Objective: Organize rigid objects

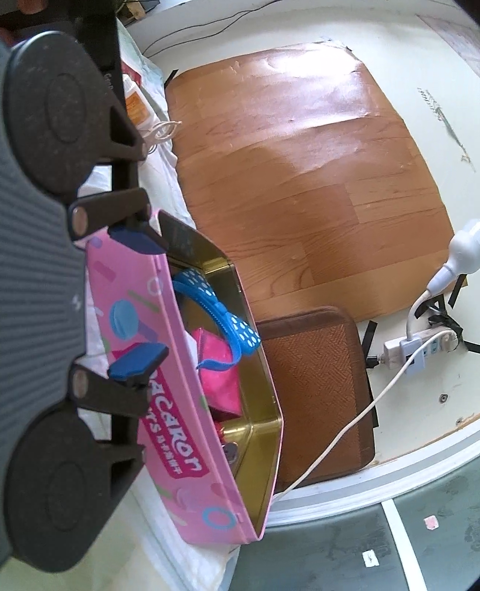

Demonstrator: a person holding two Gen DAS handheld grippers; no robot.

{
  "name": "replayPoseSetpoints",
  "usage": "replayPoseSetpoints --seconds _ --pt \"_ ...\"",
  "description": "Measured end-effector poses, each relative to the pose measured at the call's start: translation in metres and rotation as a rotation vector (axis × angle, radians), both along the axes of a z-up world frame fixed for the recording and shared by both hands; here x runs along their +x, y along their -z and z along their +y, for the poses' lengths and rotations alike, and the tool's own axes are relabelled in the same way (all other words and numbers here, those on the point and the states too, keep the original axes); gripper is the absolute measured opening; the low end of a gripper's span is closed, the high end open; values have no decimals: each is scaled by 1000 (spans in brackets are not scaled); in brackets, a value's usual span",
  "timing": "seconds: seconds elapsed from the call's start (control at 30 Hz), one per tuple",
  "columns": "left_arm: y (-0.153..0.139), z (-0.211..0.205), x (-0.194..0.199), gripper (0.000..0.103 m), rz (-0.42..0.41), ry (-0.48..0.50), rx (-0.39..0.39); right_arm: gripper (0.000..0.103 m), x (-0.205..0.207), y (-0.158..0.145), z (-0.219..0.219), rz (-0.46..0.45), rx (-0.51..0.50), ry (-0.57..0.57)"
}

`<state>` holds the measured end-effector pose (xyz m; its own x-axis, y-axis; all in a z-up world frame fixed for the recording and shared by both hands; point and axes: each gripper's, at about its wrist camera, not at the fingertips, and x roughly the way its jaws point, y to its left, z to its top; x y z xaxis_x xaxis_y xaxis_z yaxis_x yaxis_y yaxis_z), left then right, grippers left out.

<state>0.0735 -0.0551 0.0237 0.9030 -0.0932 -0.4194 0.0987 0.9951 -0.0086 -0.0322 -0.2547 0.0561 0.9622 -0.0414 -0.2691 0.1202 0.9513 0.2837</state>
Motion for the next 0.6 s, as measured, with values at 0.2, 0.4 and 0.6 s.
replayPoseSetpoints --seconds 0.2,0.4,0.6 --pt "5 0 2 37 -4 16 2 55 3 1 1 17 -7 -5" --pt "6 1 2 39 -4 25 -8 55 4 1 0 23 1 -7" --pt "7 0 -1 40 -17 35 3 56 3 1 0 14 -4 -8"
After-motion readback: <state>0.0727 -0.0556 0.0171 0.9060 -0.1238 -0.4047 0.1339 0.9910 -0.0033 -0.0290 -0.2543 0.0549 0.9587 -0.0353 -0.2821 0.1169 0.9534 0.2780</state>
